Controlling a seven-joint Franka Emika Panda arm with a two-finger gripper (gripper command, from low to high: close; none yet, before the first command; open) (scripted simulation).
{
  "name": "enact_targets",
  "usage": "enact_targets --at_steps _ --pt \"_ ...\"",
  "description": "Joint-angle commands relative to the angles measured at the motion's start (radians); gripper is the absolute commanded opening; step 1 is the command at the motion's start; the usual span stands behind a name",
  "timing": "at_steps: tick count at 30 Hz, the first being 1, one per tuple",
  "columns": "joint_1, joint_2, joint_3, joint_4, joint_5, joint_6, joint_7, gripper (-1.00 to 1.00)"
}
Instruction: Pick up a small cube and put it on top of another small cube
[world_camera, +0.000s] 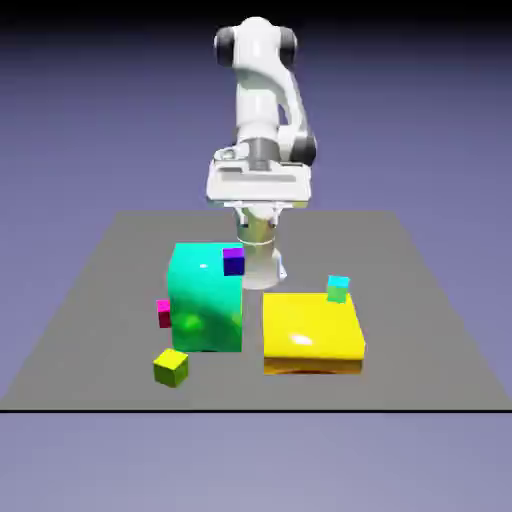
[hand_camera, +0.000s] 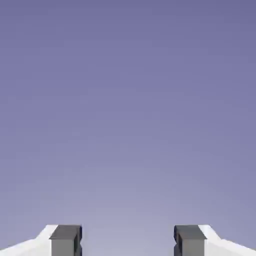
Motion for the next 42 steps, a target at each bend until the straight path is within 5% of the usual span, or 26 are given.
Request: enact_targets --at_steps 1,28,34,35,42 --pt "-0.032 0.035 -0.002 0.02 0.011 -0.044 0.006 0.0" --pt "-0.905 0.991 -0.062 0.565 0.297 -1.218 0.17 0.0" --pt "-0.888 1.057 -0.037 0.471 0.34 -1.061 0.139 0.0" --pt "-0.888 1.057 -0.037 0.471 0.34 -1.061 0.139 -1.0" --pt "-0.846 0.961 -0.019 0.569 0.223 -1.243 0.098 -1.0"
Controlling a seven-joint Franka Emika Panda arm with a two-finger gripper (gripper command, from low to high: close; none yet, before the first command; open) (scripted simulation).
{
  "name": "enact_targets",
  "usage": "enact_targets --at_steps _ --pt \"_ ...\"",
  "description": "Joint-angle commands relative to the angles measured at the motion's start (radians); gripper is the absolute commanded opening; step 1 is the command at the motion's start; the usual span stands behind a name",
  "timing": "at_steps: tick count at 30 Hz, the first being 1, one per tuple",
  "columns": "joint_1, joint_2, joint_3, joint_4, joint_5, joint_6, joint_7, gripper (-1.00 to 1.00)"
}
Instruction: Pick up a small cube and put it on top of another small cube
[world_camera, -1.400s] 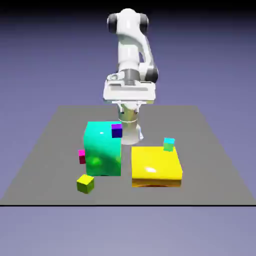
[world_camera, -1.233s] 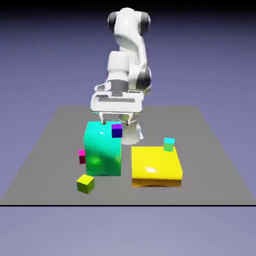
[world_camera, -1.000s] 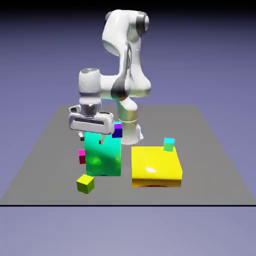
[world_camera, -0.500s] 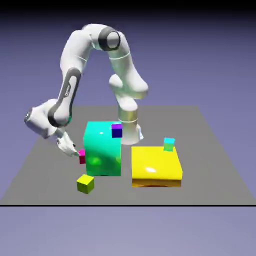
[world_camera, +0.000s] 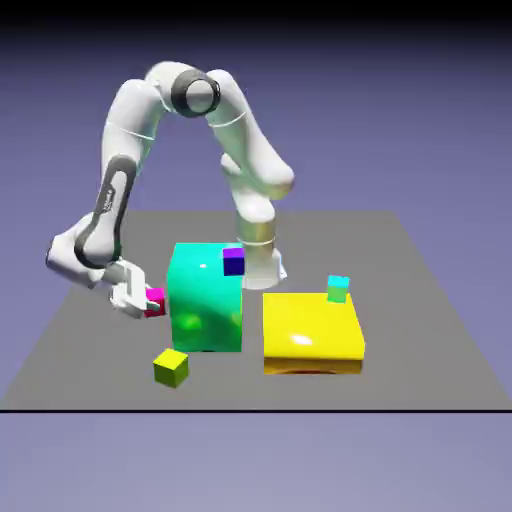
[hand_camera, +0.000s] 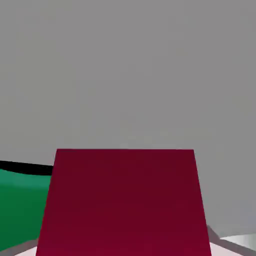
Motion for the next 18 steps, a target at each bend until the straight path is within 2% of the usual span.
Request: enact_targets --at_steps 1,14,18 --pt "0.0 0.008 0.013 0.013 -0.046 0.006 -0.039 -1.0" --pt "-0.005 0.111 0.186 0.175 -0.611 0.085 -0.547 -1.0" --pt "0.057 0.096 0.272 0.207 -0.785 0.081 -0.707 -1.0"
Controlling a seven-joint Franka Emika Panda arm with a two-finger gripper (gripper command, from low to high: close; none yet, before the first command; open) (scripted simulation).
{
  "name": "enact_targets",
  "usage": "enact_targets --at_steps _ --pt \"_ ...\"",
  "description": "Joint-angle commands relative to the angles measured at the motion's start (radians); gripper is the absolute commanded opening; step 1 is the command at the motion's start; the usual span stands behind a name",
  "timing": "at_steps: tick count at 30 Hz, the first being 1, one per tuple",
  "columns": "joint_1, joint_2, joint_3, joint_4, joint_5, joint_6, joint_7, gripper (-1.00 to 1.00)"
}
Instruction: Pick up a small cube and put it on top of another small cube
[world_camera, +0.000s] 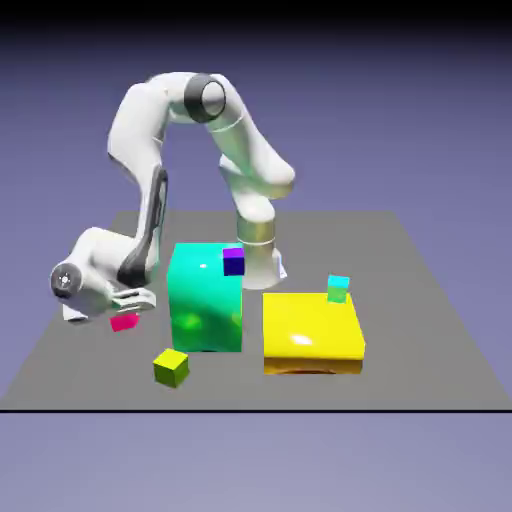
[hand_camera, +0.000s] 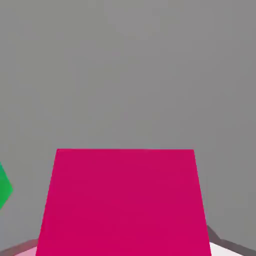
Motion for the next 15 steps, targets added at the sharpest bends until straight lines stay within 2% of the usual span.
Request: enact_targets --at_steps 1,3,15 --pt "0.016 -0.004 0.022 0.008 -0.046 -0.001 -0.04 -1.0" --pt "0.049 -0.013 0.066 0.023 -0.132 -0.004 -0.119 -1.0" --pt "0.482 -0.401 0.26 -0.242 0.372 -0.166 0.342 -1.0"
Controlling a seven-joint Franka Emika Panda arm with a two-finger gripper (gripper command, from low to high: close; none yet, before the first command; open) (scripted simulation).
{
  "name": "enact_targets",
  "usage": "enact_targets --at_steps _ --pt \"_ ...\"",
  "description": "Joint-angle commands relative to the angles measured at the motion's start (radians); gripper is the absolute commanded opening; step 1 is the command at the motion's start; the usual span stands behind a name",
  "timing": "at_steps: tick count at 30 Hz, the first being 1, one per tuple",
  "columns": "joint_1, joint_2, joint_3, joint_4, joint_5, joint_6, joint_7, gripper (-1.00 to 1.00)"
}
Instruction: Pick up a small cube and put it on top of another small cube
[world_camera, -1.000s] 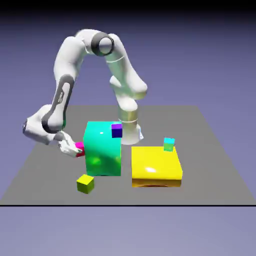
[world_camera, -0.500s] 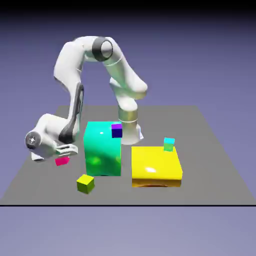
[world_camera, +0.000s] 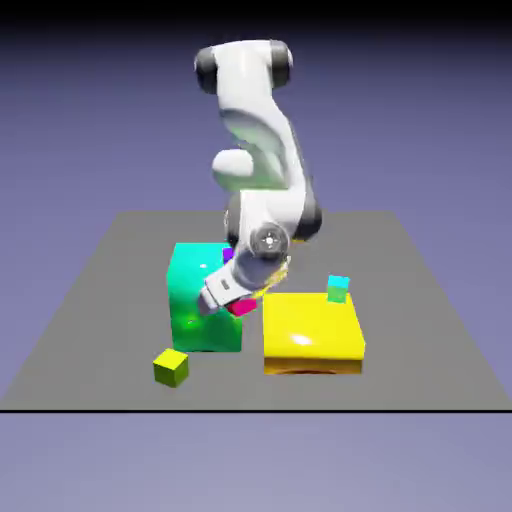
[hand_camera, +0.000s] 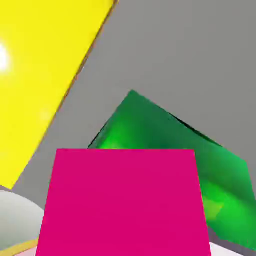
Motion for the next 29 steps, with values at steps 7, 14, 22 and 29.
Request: enact_targets --at_steps 7,14,22,29 --pt "0.14 -0.147 0.044 -0.125 0.301 -0.053 0.281 -1.0" --pt "0.221 -0.251 0.055 -0.233 0.605 -0.081 0.565 -1.0" --pt "0.095 -0.134 0.011 -0.294 0.828 0.103 0.743 -1.0" --pt "0.082 -0.15 -0.002 -0.266 0.81 0.056 0.752 1.0"
